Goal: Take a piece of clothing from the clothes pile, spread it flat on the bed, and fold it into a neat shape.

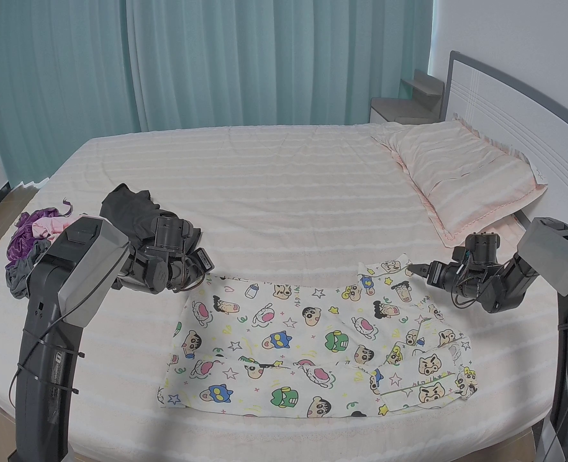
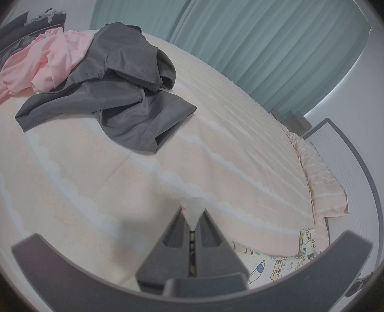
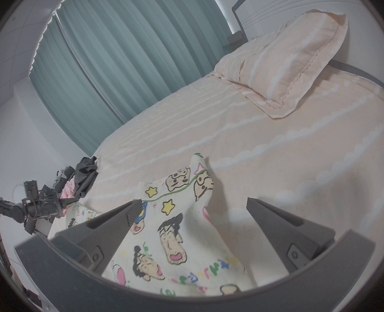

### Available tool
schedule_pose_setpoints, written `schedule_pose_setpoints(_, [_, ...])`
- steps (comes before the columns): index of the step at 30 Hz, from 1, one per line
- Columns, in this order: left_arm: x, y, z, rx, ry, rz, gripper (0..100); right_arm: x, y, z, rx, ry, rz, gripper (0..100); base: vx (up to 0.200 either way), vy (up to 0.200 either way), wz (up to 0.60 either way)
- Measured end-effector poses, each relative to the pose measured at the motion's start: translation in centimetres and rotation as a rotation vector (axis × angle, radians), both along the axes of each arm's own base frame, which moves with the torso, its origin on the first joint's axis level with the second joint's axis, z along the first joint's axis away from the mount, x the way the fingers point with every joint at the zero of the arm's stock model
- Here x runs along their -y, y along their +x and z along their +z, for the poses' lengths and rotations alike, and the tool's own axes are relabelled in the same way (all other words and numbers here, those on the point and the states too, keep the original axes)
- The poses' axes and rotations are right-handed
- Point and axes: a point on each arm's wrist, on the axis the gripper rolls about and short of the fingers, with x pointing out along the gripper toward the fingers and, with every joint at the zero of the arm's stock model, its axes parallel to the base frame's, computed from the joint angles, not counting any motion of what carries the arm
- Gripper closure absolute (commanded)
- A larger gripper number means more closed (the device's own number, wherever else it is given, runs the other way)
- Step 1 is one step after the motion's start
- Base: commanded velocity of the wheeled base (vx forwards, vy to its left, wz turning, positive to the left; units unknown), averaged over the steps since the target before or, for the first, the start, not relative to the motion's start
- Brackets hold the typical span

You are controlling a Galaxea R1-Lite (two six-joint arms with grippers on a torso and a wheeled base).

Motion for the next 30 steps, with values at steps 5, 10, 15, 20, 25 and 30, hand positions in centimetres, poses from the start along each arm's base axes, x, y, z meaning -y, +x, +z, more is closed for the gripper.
schedule_pose_setpoints(5, [0.3, -0.1, 0.0, -0.002, 0.001, -0.004, 100, -1.0, 1.3, -1.3, -0.034, -0.012, 0.006, 0, 0.000, 0.000, 0.00])
schedule_pose_setpoints(10, [0.5, -0.2, 0.0, -0.006, 0.001, -0.009, 100, -2.4, 2.3, -1.9, -0.035, -0.014, 0.033, 100, 0.000, 0.000, 0.00])
schedule_pose_setpoints(15, [0.8, -0.3, 0.0, -0.008, 0.002, -0.013, 100, -3.7, 2.6, -2.5, -0.064, -0.012, 0.065, 100, 0.000, 0.000, 0.00])
schedule_pose_setpoints(20, [0.8, -0.3, 0.0, -0.011, 0.003, -0.013, 100, -3.3, 3.0, -2.5, -0.055, 0.001, 0.060, 100, 0.000, 0.000, 0.00])
schedule_pose_setpoints(25, [0.8, -0.4, 0.2, -0.007, 0.003, -0.013, 100, -2.6, 3.2, -2.3, -0.054, 0.073, 0.030, 100, 0.000, 0.000, 0.00])
schedule_pose_setpoints(30, [0.7, -0.3, 1.0, 0.012, 0.001, -0.004, 100, -1.5, 3.4, -1.9, -0.006, 0.100, 0.007, 100, 0.000, 0.000, 0.00])
